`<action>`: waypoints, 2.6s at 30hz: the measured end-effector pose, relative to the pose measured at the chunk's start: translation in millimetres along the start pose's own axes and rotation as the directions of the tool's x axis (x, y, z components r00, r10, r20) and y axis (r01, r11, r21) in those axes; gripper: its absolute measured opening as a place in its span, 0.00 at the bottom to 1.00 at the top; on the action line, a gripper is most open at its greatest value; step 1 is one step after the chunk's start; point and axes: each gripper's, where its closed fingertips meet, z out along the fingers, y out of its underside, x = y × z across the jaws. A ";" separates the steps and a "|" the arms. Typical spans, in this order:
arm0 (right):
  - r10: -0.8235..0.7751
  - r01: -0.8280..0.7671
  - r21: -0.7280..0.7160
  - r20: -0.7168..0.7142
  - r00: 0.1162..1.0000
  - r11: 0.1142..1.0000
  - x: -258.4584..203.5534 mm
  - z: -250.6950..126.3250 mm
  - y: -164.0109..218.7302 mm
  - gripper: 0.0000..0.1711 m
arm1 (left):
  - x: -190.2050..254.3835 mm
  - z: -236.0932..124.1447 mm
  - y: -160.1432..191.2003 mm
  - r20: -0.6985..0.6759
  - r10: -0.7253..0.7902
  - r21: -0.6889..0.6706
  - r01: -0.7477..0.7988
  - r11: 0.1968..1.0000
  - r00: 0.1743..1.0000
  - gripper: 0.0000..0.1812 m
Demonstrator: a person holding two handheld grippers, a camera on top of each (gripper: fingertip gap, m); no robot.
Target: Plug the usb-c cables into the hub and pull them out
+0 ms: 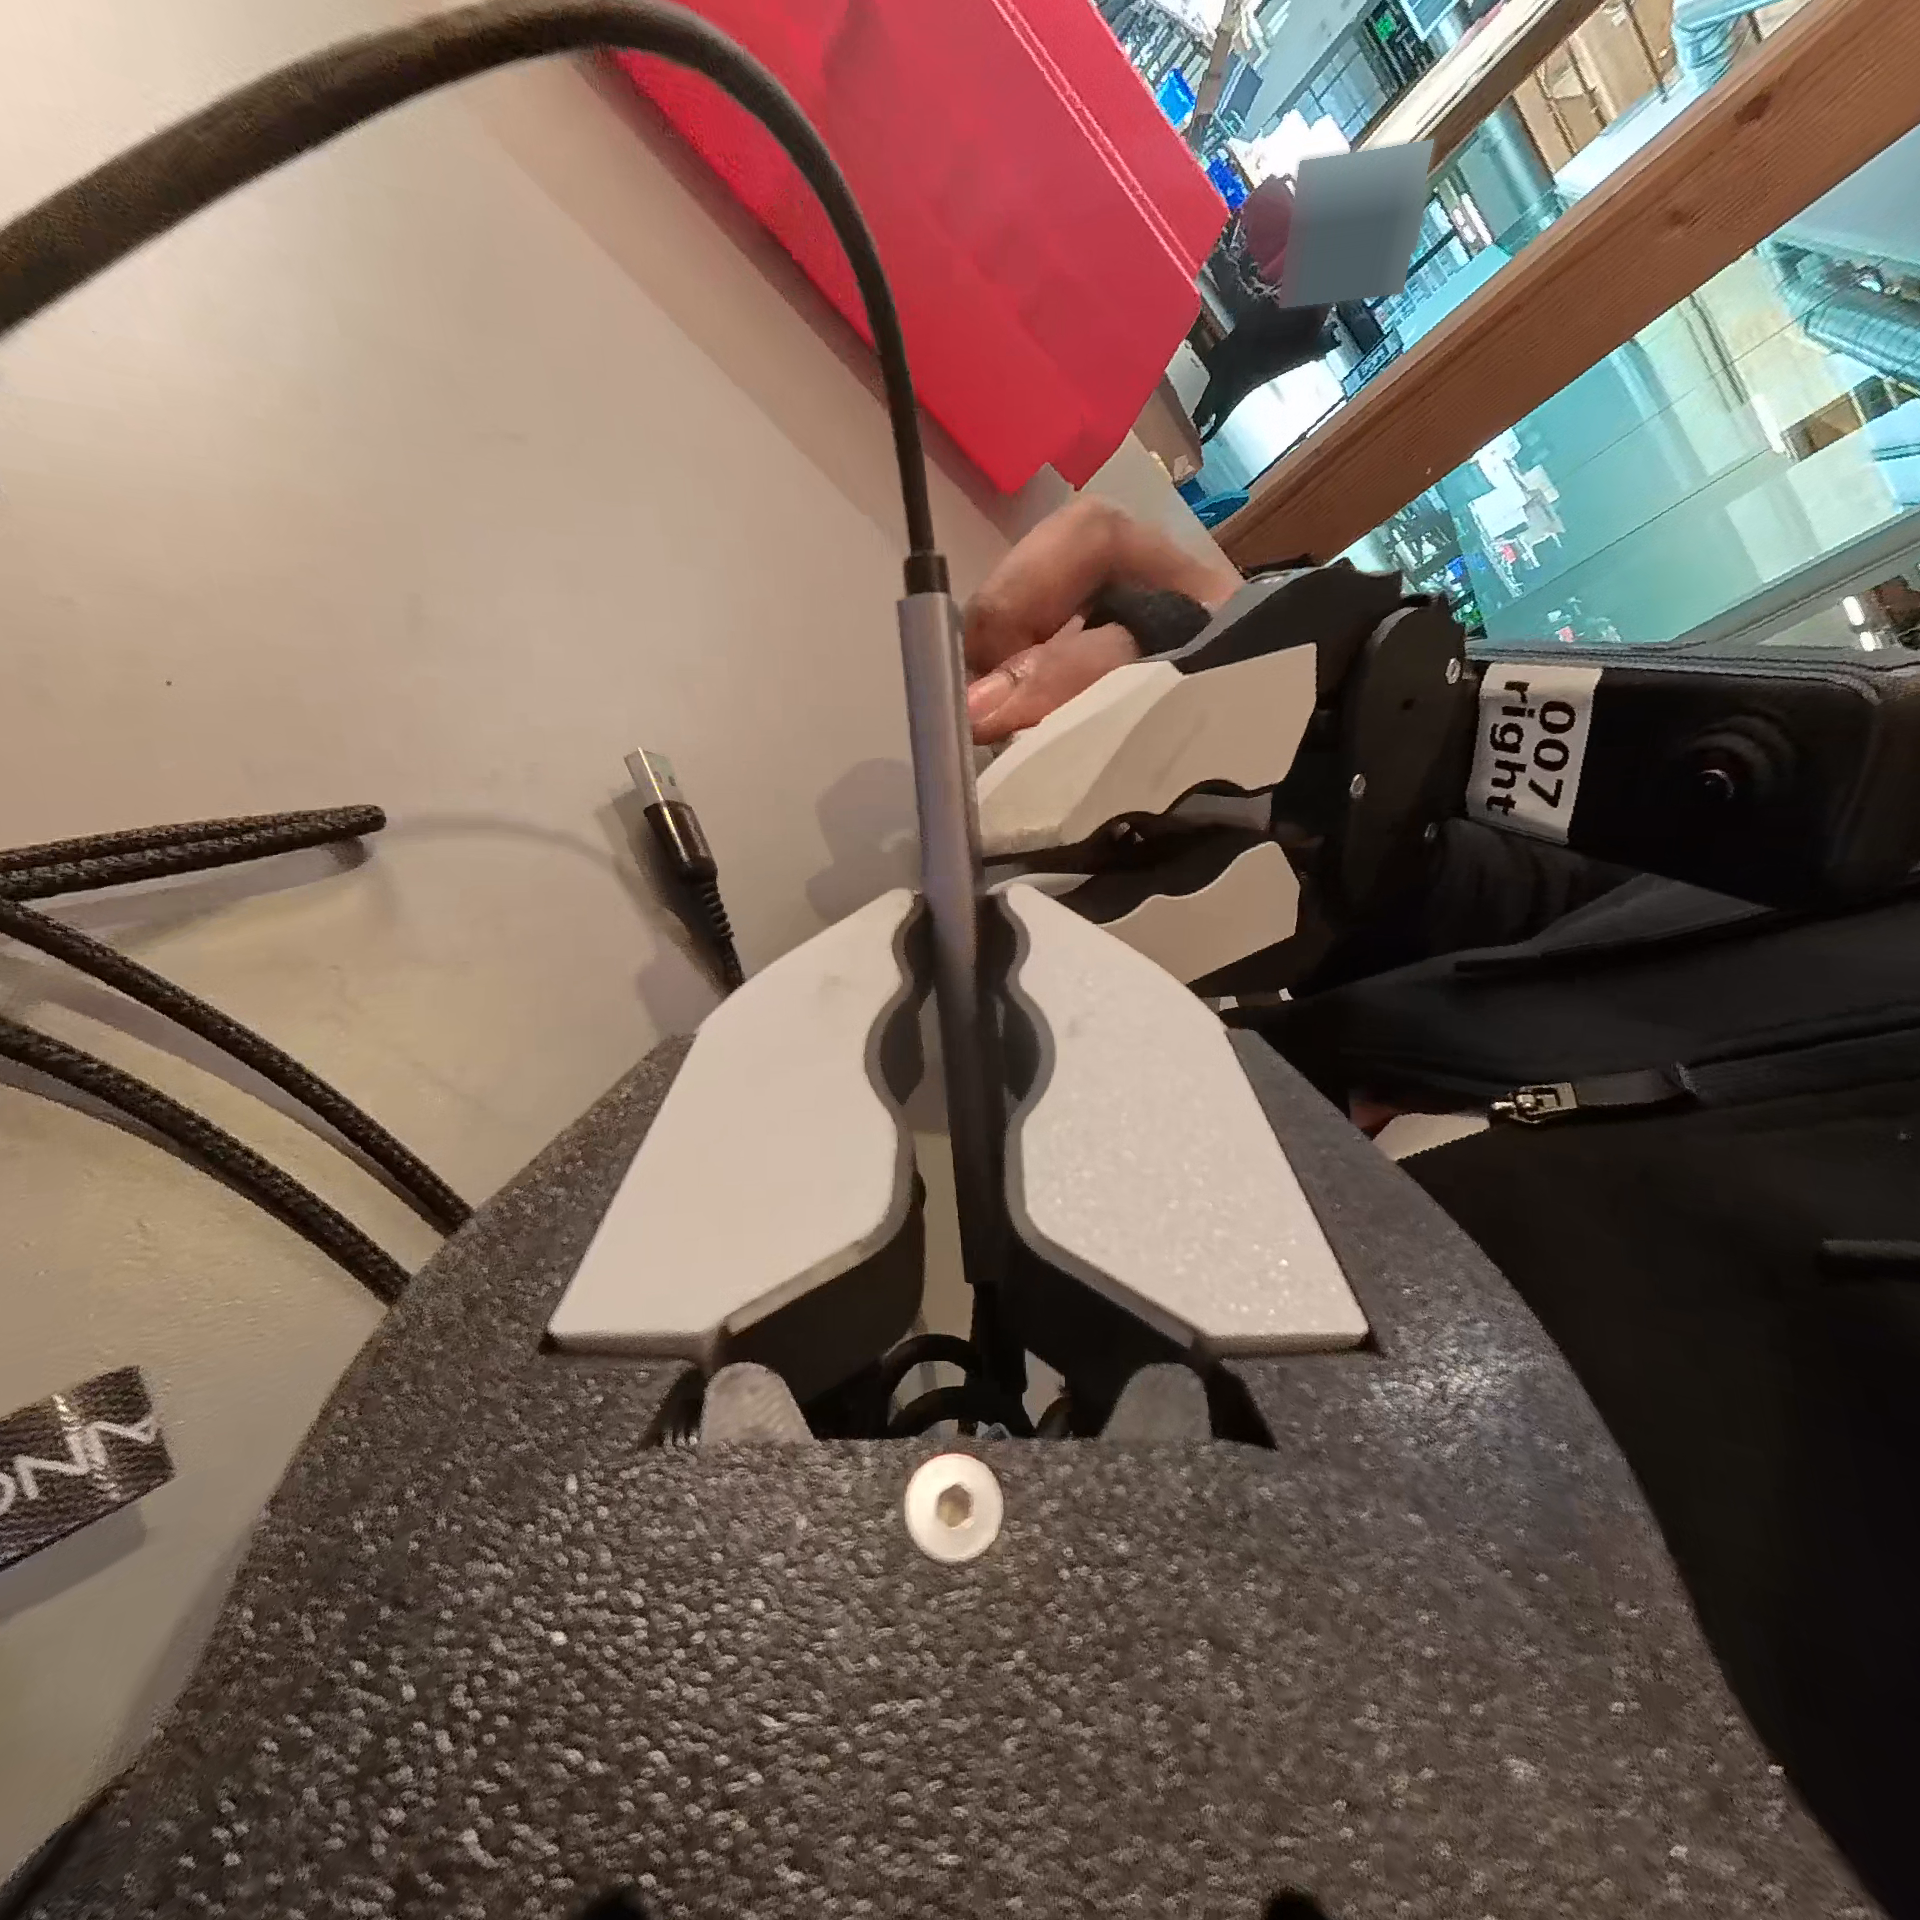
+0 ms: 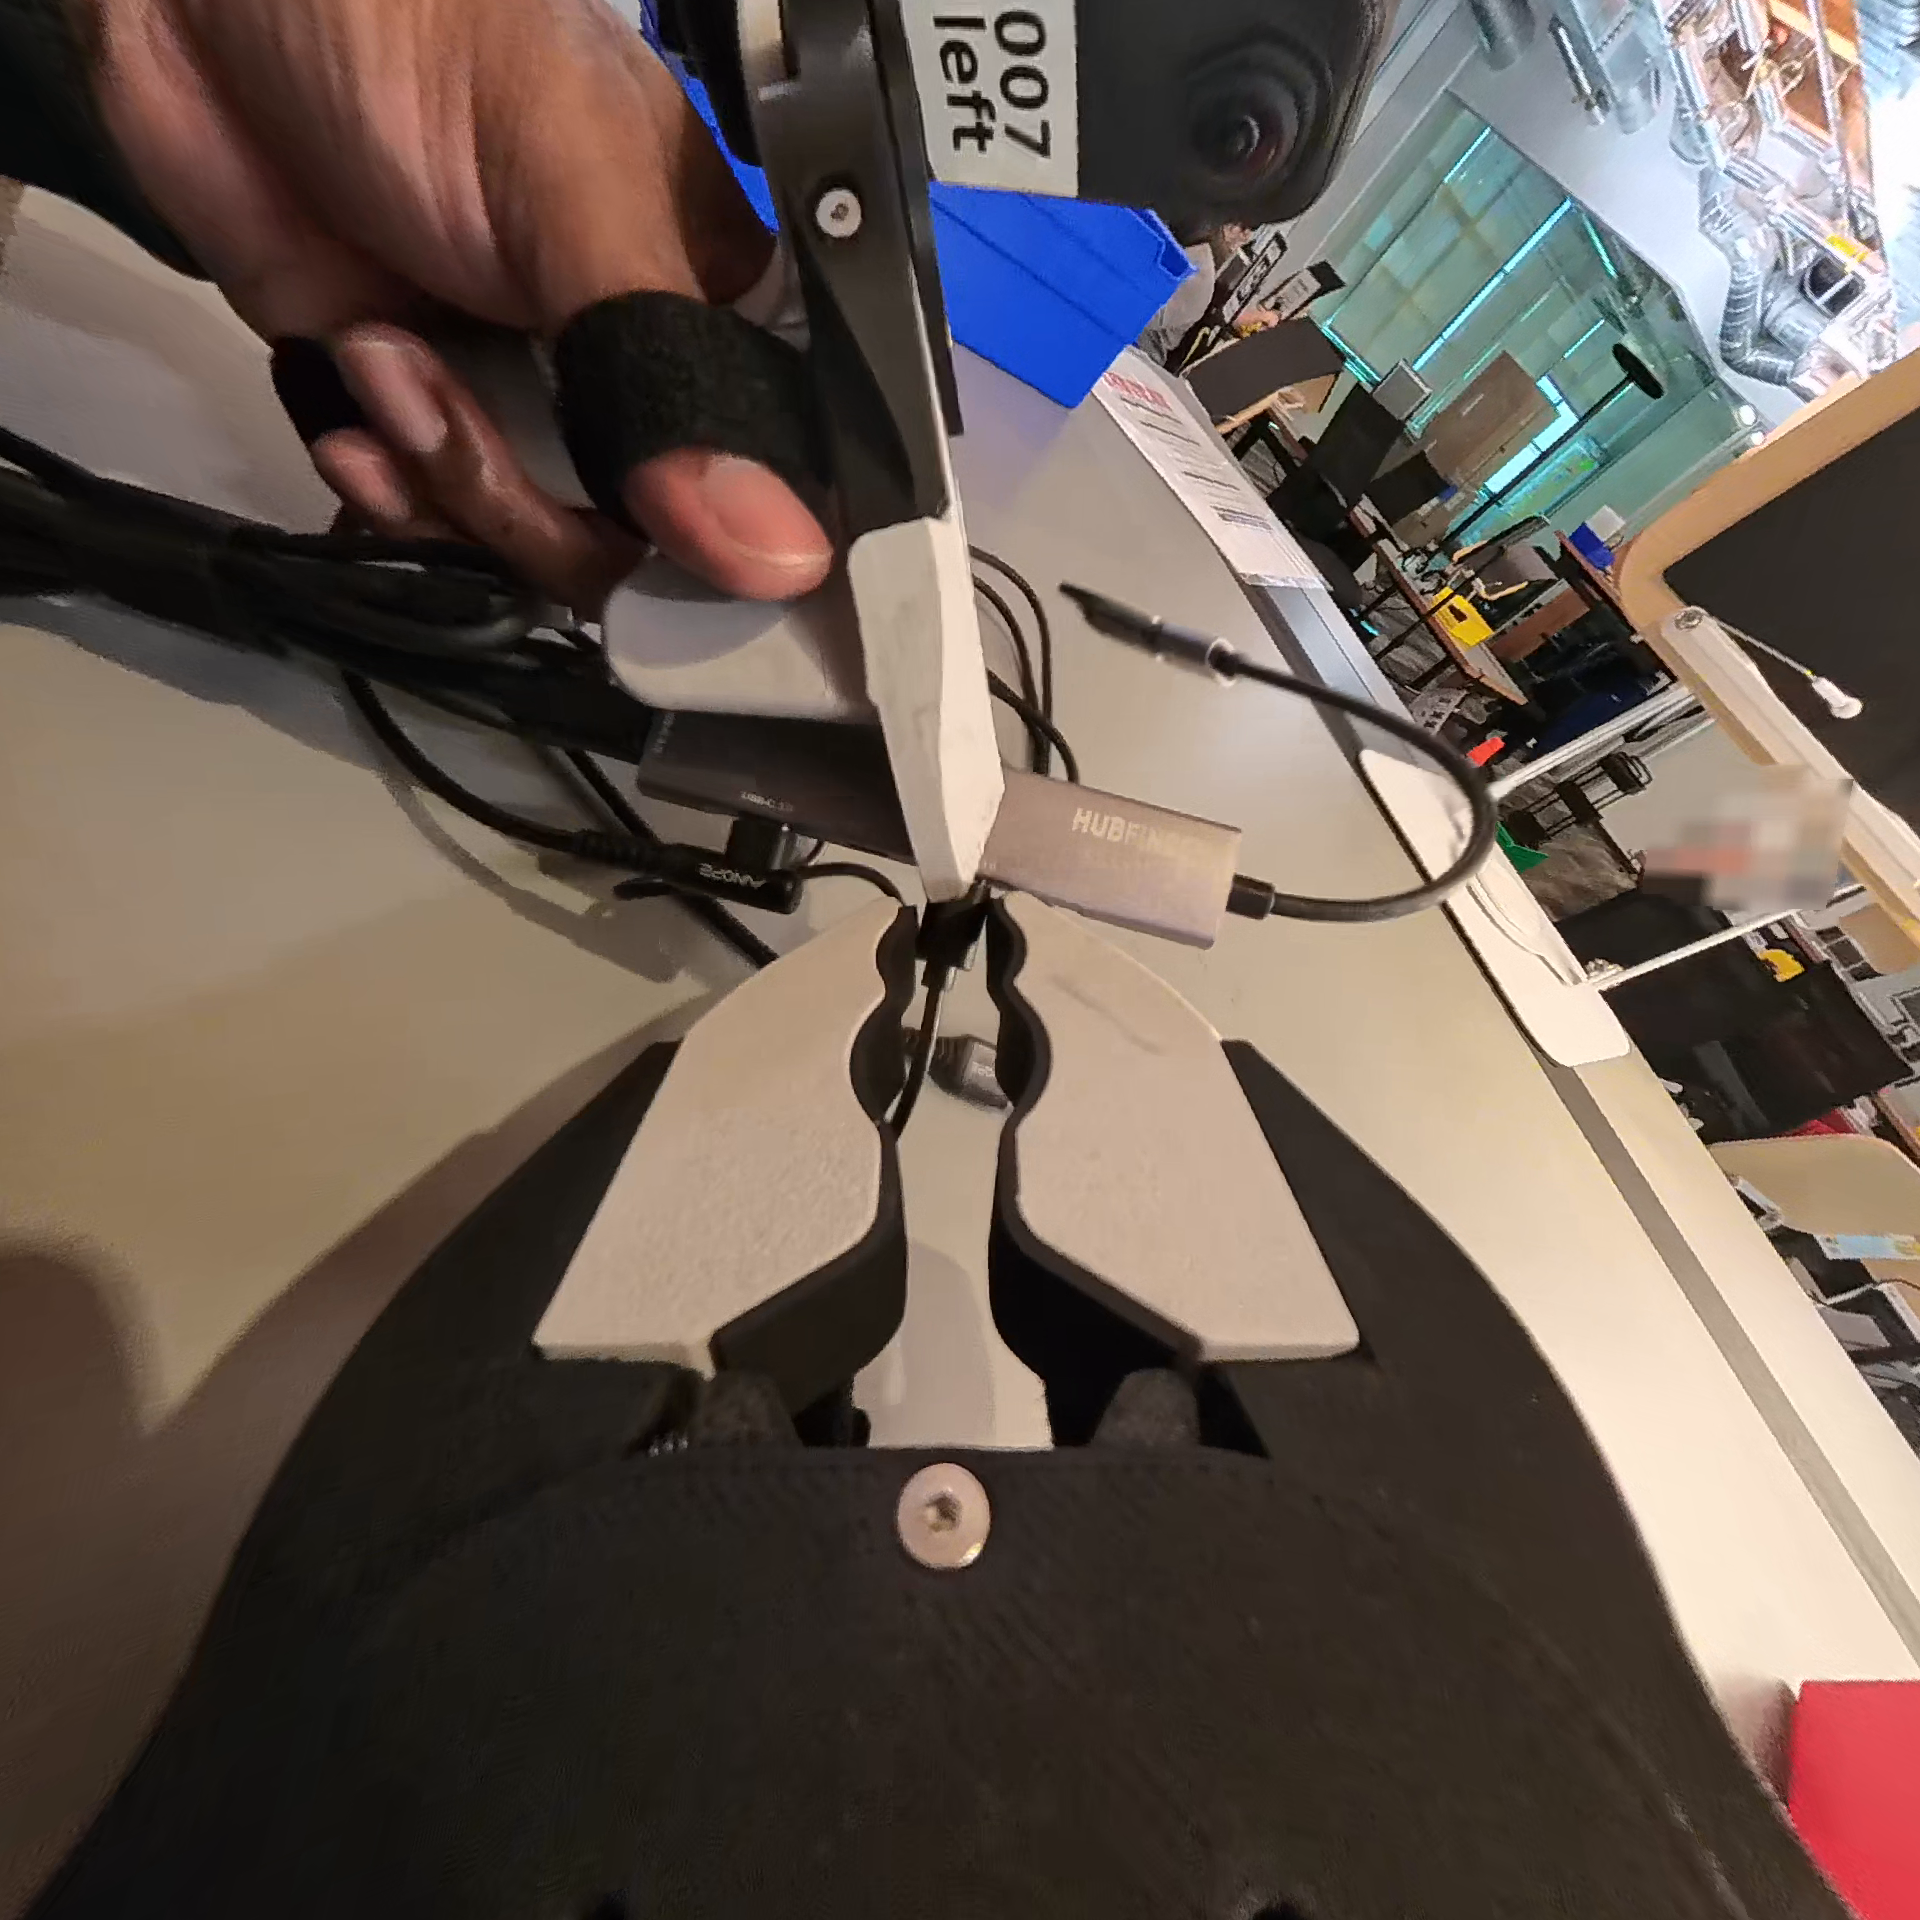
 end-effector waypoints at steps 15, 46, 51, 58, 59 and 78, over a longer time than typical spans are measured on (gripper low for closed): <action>0.020 -0.017 0.032 -0.085 0.996 0.999 20.4 -26.4 -23.5 0.07 | 29.0 -5.4 -24.7 -0.120 -0.043 0.166 0.063 0.984 0.992 0.05; -0.052 0.054 0.028 -0.057 0.997 0.998 10.6 35.4 -77.5 0.12 | 29.8 -76.4 -19.2 -0.099 0.045 0.265 -0.017 0.964 0.994 0.06; -0.082 0.080 -0.036 -0.049 0.995 0.996 -0.5 55.1 -74.7 0.07 | 17.9 -87.1 -10.4 -0.029 0.066 0.239 -0.057 0.969 0.997 0.06; -0.013 0.013 -0.002 -0.005 1.000 1.000 -9.4 74.1 -87.9 0.06 | 11.5 -111.6 -5.6 -0.086 0.073 0.234 -0.051 0.971 0.994 0.05; -0.003 0.002 -0.027 -0.041 0.999 1.000 -6.7 78.5 -88.5 0.07 | 8.1 -115.4 -8.8 -0.101 0.041 0.257 -0.014 0.966 0.994 0.05; 0.169 -0.295 -0.306 -0.376 0.911 0.905 10.3 22.2 -10.8 0.06 | -91.1 -292.5 -32.0 -0.049 -0.095 0.439 0.107 0.892 0.994 0.05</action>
